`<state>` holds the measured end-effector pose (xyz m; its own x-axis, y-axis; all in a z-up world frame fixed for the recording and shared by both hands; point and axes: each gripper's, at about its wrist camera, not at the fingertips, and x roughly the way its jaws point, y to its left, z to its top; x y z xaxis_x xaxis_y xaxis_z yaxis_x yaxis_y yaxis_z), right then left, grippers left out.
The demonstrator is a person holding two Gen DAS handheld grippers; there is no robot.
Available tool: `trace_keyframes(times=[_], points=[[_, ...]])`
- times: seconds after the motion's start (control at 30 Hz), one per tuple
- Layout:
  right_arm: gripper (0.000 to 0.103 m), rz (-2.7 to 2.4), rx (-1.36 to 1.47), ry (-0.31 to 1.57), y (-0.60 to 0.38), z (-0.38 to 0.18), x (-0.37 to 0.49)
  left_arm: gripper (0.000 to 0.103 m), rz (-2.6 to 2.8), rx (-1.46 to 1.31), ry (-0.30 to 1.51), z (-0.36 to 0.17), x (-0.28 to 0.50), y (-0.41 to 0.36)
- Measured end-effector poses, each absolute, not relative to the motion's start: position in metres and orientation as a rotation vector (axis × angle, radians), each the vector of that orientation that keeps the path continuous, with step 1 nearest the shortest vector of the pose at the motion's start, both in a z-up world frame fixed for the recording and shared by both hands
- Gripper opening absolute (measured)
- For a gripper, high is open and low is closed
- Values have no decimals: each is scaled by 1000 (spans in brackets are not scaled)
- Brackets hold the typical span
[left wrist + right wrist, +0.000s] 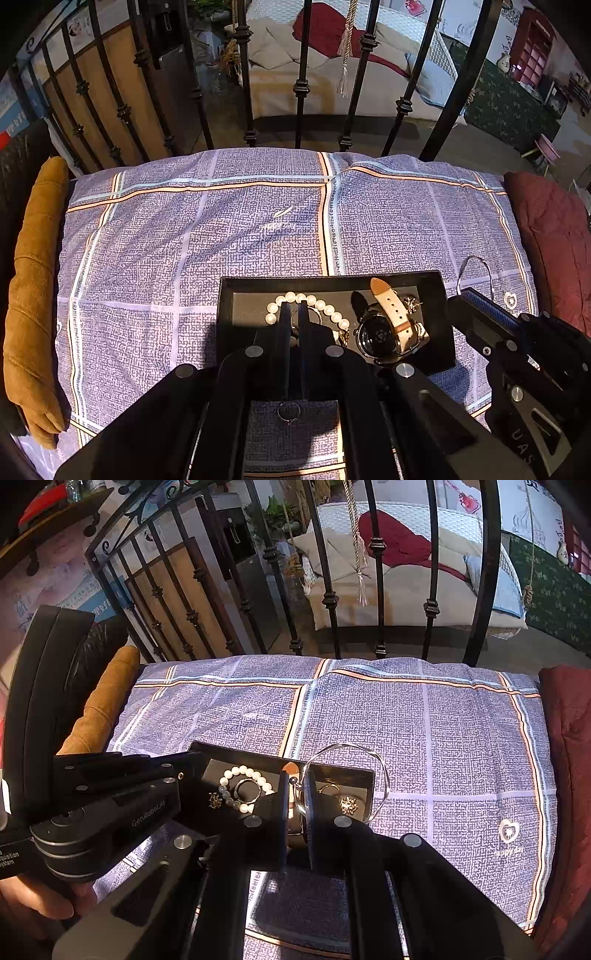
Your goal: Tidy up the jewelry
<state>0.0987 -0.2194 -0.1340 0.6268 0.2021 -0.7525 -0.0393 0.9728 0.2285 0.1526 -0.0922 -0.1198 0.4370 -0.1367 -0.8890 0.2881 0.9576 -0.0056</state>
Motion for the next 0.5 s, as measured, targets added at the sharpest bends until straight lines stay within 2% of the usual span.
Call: trace_keyframes(times=[0.5], points=[[9, 134, 196, 893, -216, -136, 106, 4, -266, 162, 1096, -124, 158, -90]])
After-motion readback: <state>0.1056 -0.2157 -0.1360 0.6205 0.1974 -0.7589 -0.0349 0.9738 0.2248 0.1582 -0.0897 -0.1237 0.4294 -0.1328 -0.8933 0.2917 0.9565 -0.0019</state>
